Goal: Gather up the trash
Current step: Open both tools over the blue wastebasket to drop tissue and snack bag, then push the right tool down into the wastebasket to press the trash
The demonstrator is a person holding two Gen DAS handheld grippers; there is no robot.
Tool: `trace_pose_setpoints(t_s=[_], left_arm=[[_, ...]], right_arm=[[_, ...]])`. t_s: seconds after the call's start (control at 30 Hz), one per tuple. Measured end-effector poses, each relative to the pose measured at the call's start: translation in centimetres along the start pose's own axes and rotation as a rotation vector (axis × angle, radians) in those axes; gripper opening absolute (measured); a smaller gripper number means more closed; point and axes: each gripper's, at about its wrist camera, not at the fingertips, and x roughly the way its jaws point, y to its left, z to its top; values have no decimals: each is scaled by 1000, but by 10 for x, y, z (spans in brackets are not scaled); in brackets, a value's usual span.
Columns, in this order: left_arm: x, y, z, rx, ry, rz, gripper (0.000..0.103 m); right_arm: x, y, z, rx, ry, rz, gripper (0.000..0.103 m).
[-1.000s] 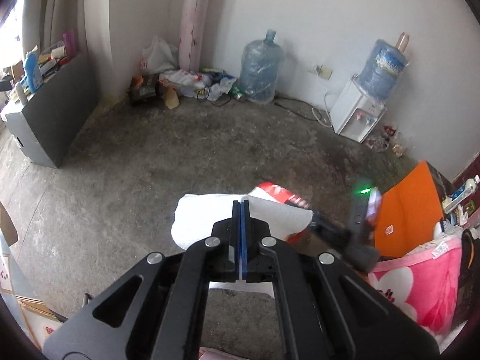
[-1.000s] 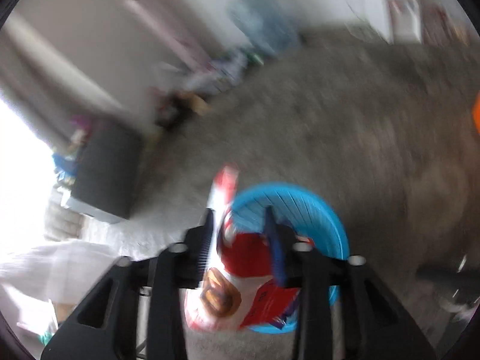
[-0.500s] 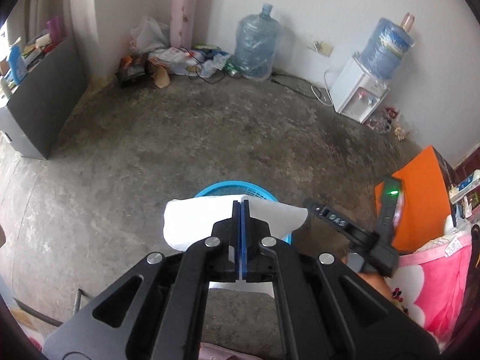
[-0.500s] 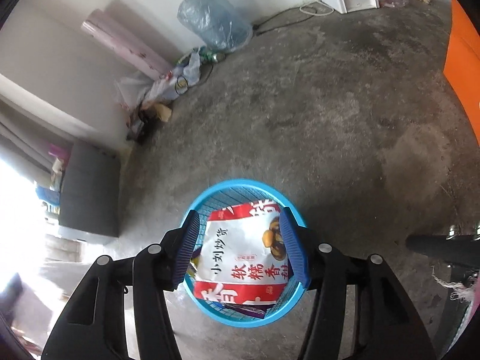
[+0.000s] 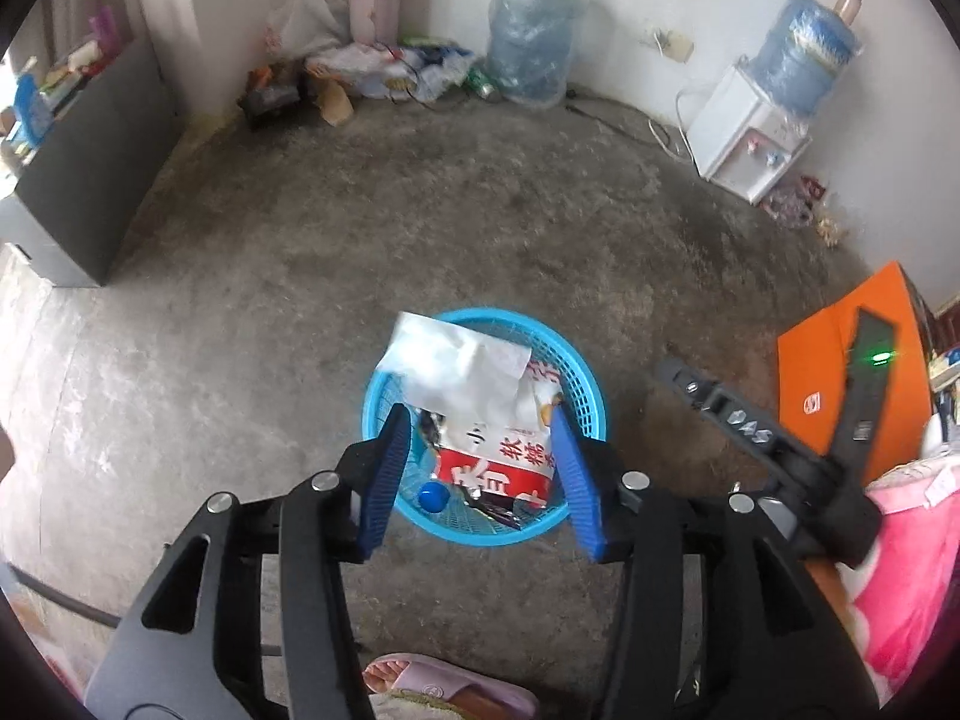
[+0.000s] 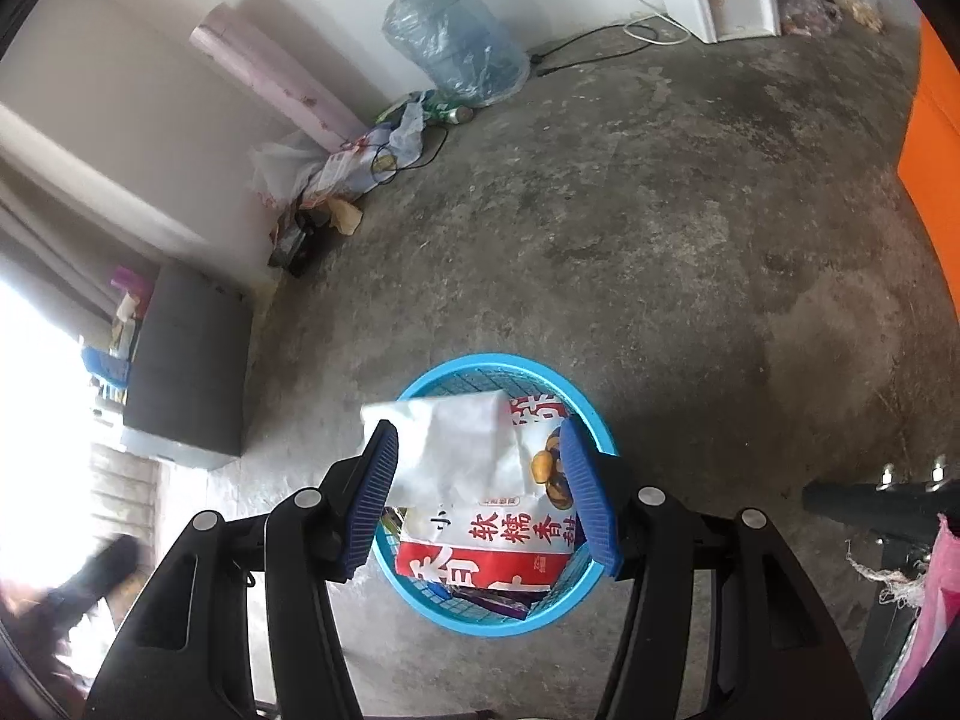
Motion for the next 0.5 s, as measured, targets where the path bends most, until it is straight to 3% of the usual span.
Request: trace_pose_setpoints(t_s=[0.17,0.3,0.4,0.5], left_arm=[[-66,18,-12,-14,-89,34,52],[-126,40,-36,-29,-163,68,55],[-167,62,-65,-62,-198,107,57],[-202,87,-101,-115,-210,165,57]], right_arm=[[20,26,-5,-119,54,1,55],[80,65,-18,-310,178,-33,53],[140,73,-34,-430,273,-162,36],[209,60,-58,-555,431,-383,20]])
